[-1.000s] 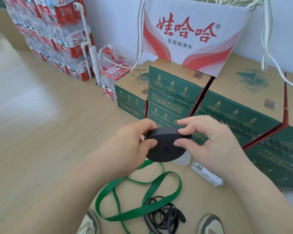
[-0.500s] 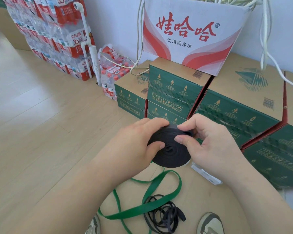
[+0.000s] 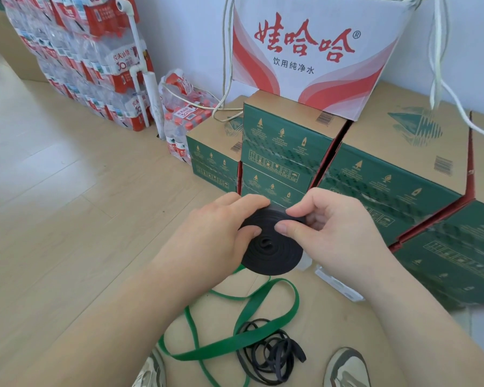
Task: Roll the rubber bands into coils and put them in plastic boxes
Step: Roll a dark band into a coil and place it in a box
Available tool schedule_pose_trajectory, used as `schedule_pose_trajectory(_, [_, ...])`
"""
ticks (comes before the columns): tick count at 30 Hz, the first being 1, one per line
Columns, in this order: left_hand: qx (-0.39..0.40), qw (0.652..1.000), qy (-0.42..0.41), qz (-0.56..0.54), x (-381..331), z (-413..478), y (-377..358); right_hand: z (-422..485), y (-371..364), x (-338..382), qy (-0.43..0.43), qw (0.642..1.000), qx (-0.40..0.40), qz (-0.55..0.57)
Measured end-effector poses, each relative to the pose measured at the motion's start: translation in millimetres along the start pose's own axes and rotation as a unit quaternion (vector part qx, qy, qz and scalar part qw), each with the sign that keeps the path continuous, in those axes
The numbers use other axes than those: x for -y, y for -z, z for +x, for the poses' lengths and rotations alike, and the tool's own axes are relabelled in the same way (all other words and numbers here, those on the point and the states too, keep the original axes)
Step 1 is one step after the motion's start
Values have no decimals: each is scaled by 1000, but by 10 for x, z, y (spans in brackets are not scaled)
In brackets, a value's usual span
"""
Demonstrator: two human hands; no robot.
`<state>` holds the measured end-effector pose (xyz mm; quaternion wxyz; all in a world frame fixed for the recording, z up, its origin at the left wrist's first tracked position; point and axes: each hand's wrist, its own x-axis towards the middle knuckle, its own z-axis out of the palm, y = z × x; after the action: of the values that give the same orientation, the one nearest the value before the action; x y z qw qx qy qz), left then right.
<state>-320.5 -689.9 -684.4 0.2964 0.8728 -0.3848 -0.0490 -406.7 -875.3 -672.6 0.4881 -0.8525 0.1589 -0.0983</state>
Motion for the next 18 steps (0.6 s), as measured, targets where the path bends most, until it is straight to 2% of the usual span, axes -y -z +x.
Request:
schedule_pose_trajectory(4, [19,1000,12,16,5,12,-43,39,-73,-43,10,999,11,-37])
schedule_pose_trajectory(6, [3,999,-1,45,-35,36,-66,49,-86,-34,20,998,26,-62])
schedule_pose_trajectory(9, [-14,999,-44,-13,-91,99,-74,74,-30,-24,30,998,23,-53])
schedule_pose_trajectory(13, [-16,997,-55,-58,-107,136,-98,76,133,-47,33,998,20,-40])
schedule_pose_trajectory(18, [57,992,-113,-6,-211,188,-228,34,230,-128,57,987,75,-130])
